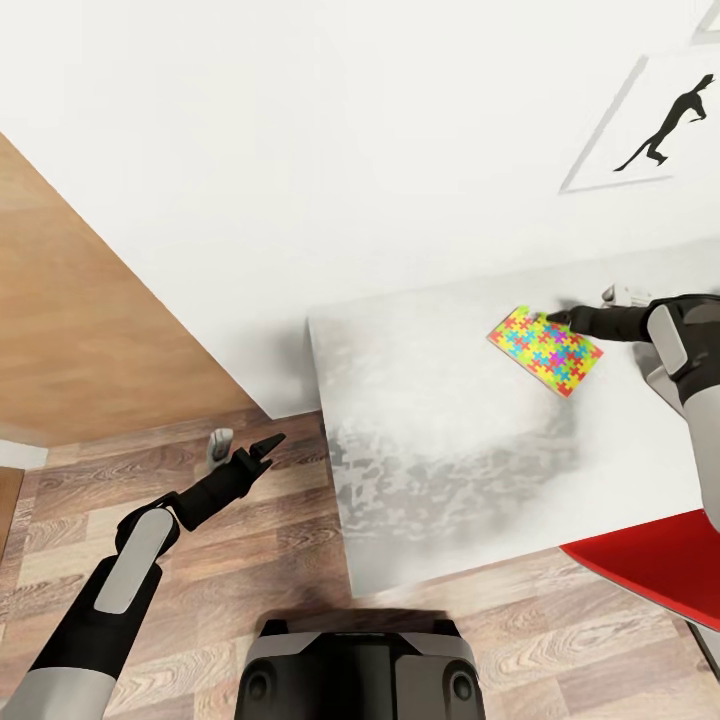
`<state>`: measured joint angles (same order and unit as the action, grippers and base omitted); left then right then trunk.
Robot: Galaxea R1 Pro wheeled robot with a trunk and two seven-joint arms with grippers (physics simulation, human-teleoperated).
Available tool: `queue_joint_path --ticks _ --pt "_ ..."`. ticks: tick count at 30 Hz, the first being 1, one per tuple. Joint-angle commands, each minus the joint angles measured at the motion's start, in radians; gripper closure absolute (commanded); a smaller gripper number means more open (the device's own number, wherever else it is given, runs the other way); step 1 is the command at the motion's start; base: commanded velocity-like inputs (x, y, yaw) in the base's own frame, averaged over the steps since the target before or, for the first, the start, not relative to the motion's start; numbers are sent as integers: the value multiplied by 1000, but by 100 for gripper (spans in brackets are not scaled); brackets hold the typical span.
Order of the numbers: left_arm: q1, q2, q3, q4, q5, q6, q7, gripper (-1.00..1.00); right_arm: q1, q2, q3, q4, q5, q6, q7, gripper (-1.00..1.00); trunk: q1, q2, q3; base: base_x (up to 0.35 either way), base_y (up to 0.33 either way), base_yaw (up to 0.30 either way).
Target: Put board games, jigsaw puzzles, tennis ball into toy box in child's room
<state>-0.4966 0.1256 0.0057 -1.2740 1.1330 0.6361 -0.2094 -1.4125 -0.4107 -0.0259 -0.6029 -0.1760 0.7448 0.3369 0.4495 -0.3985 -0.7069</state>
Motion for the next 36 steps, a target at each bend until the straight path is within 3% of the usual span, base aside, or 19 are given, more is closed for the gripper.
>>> queue_joint_path --ticks 1,18,26,36 --pt "0 0 1 0 4 5 -1 -100 -1 0 -3 0 -3 6 2 -100 1 -2 -1 0 0 0" --pt "0 0 0 1 4 5 -1 -100 11 -3 -3 29 -11 0 22 -100 1 -2 -1 0 0 0" --pt "0 1 1 1 4 5 -1 -100 18 -3 -3 30 -11 4 84 -100 1 -2 -1 -5 7 0" --pt "0 2 2 1 5 6 -2 -100 19 -1 -2 31 -12 5 105 -100 1 -2 -1 -99 159 0"
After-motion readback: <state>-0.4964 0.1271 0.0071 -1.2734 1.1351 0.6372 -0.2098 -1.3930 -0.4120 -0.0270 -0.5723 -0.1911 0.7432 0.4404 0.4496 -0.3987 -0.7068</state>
